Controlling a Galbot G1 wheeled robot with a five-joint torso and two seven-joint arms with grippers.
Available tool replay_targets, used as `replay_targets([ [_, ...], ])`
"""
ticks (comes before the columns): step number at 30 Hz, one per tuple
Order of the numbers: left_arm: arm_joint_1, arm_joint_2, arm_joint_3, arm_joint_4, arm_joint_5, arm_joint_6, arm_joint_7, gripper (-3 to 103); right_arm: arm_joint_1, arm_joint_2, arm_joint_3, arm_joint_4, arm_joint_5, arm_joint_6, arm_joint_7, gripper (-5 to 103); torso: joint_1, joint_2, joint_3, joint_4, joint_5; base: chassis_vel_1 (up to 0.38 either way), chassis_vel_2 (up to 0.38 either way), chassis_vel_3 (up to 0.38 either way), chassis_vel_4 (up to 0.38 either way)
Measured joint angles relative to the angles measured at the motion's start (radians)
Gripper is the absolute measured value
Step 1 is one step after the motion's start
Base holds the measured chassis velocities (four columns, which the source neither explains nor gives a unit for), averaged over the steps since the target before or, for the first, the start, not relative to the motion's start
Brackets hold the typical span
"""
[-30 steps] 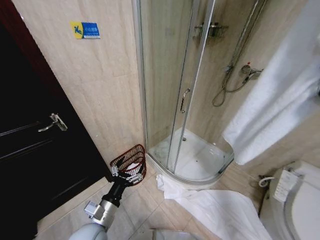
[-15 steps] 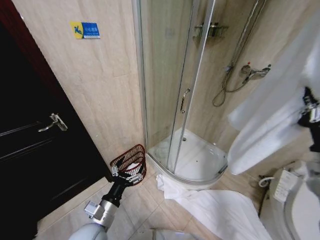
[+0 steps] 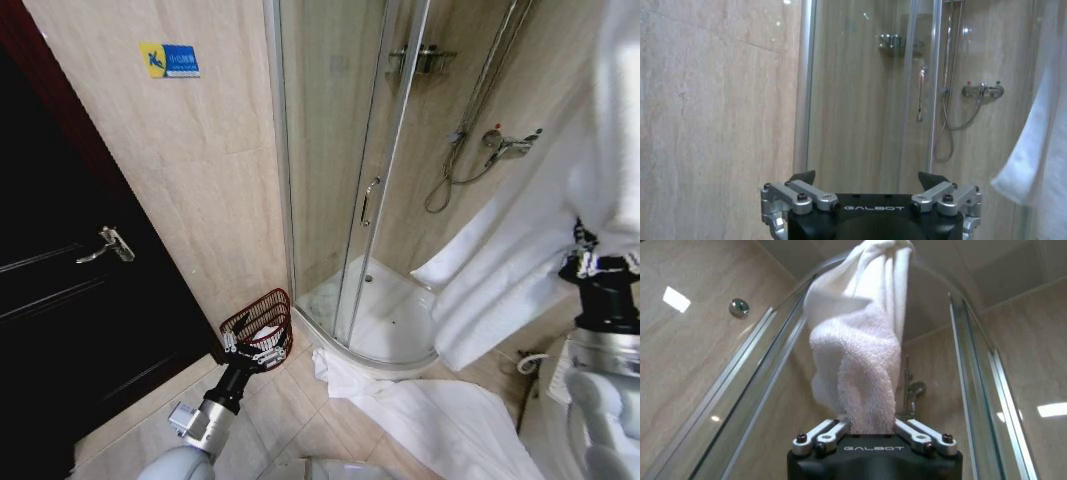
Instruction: Discard the used towel into the hamper.
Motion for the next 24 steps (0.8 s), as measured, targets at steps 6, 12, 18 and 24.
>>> replay_targets([
  [6, 0.0, 0.0, 0.0, 0.0, 0.0, 0.0, 0.0, 100, -0.029, 0.065, -0.022, 0.008, -0.012, 0.071, -0.028, 8, 0.0, 0.0, 0.0, 0.0001, -0.0001, 0.0, 0.0, 0.0, 0.0],
  [12, 0.0, 0.0, 0.0, 0.0, 0.0, 0.0, 0.0, 100, -0.043, 0.122, -0.048, 0.015, -0.028, 0.102, -0.038, 8, 0.0, 0.0, 0.0, 0.0001, 0.0, 0.0, 0.0, 0.0, 0.0],
  [18, 0.0, 0.0, 0.0, 0.0, 0.0, 0.0, 0.0, 100, -0.037, 0.127, -0.035, 0.023, -0.041, 0.111, -0.018, 8, 0.0, 0.0, 0.0, 0.0001, 0.0003, 0.0, 0.0, 0.0, 0.0],
  [24, 0.0, 0.0, 0.0, 0.0, 0.0, 0.0, 0.0, 100, -0.037, 0.123, -0.007, 0.06, -0.048, 0.109, 0.012, 8, 0.0, 0.0, 0.0, 0.0001, -0.001, 0.0, 0.0, 0.0, 0.0],
])
